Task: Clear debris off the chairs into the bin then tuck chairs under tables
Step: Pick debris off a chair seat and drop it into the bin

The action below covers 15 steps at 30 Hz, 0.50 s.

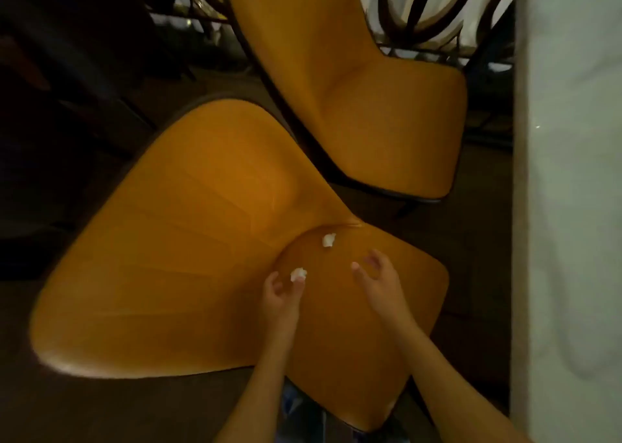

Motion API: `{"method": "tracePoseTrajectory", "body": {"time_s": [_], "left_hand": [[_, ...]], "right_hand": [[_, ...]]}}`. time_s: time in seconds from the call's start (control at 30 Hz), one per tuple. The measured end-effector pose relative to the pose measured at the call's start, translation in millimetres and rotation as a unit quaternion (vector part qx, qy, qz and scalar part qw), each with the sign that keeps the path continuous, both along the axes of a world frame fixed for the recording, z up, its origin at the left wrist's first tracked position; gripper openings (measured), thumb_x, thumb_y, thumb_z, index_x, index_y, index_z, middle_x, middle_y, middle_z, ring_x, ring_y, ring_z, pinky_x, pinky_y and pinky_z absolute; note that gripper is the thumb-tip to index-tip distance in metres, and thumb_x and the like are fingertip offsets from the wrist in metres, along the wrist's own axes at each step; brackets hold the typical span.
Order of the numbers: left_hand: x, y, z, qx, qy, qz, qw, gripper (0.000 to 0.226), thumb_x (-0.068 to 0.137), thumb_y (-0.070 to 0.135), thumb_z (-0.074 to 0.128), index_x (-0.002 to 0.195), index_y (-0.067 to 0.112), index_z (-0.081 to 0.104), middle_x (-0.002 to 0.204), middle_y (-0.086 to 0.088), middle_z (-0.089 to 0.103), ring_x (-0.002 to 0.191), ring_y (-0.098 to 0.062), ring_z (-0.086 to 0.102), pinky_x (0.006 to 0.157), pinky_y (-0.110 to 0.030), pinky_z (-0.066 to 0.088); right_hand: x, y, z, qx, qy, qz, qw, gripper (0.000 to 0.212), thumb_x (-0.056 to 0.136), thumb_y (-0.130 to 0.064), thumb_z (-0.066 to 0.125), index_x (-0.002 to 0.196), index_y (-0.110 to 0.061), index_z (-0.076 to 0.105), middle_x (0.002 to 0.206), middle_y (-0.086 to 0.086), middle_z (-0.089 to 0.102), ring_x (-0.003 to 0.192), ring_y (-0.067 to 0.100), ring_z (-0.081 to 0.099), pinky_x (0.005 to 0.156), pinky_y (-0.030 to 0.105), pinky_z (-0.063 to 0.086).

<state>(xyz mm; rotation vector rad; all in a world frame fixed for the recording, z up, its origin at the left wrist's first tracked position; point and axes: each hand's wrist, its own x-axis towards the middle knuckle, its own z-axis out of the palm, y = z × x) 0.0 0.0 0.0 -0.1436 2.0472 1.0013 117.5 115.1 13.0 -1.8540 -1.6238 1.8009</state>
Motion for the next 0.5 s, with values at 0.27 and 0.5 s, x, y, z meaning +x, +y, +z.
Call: {"method": "tracePoseTrajectory", "body": {"time_s": [0.27,0.5], "left_hand": [[-7.9,15.7,-103.7,-0.068,0.043,-0.006,0.997,0.068,0.089,0.043,0.067,0.147,0.022,0.039,0.146,-0.006,0.046,0.120,-0.024,0.054,0.079,-0.033,0.045],[-8.6,22.2,-157.1,-0.149,0.134,-0.055,0.978,0.070,0.082,0.044,0.074,0.140,0.017,0.045,0.135,-0.009,0.049,0.113,-0.029,0.057,0.082,-0.039,0.050]], "right_hand": [[-23.4,19.6,-101.4,-0.004,-0.010,0.017,1.000,0.054,0.097,-0.029,0.058,0.146,-0.018,0.039,0.140,0.004,0.052,0.124,0.025,0.054,0.102,0.048,0.049],[-57.0,37.7,-164.6,0.053,-0.037,0.079,0.995,0.053,0.098,-0.025,0.058,0.146,-0.014,0.040,0.144,0.008,0.047,0.130,0.024,0.049,0.099,0.032,0.045]]}}
